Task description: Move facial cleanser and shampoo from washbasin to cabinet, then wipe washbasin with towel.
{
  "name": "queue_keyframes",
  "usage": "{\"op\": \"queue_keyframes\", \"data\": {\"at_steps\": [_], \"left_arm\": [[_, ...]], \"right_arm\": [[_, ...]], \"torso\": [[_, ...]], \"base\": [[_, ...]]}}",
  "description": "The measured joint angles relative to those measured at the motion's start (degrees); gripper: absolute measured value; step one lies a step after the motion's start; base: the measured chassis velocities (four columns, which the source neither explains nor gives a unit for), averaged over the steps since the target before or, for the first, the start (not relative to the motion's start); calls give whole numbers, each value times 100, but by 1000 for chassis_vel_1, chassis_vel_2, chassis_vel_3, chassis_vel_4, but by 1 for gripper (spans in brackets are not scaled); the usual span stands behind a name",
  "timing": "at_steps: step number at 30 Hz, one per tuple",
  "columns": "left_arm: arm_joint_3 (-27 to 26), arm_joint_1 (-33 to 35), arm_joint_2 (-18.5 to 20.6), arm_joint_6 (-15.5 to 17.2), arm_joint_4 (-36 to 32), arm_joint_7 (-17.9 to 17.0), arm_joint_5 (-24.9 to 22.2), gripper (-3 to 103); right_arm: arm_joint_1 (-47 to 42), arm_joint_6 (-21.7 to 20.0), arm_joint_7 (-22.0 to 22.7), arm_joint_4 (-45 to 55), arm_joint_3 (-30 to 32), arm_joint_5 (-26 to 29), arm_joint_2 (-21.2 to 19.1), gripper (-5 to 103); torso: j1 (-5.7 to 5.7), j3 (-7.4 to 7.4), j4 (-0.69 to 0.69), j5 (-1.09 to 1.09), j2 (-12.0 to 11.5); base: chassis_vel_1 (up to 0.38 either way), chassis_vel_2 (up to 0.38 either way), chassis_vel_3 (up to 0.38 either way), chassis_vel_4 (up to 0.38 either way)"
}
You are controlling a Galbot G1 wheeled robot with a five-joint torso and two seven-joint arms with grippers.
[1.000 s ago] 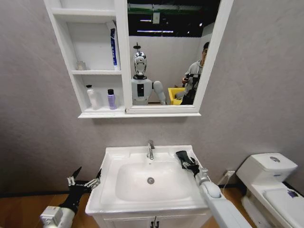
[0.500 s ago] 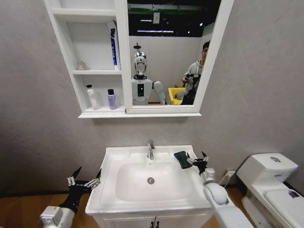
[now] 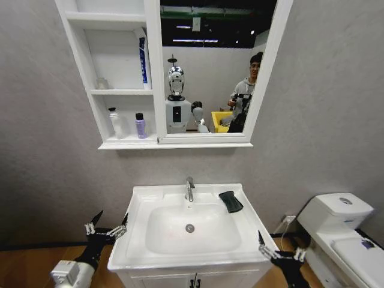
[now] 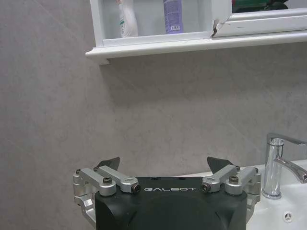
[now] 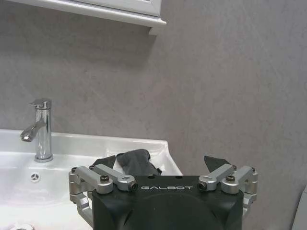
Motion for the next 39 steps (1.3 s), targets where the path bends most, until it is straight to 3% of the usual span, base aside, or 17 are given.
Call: {"op": "queue_keyframes", "data": {"at_steps": [11, 17, 39], "left_arm": [[0, 0, 0, 0, 0, 0, 0, 100], [0, 0, 0, 0, 0, 0, 0, 100], [0, 0, 0, 0, 0, 0, 0, 100]], "right_arm": [[-446, 8, 24, 672, -199, -231, 43, 100], [-432, -423, 42, 1326, -161, -229, -11, 100], [-384, -540, 56, 1324, -143, -212, -50, 100]], "torso": [[1, 0, 0, 0, -1], [2, 0, 0, -1, -2], [2, 1, -1, 1, -2]], "base": [[0, 0, 0, 0], [0, 0, 0, 0], [0, 0, 0, 0]]}}
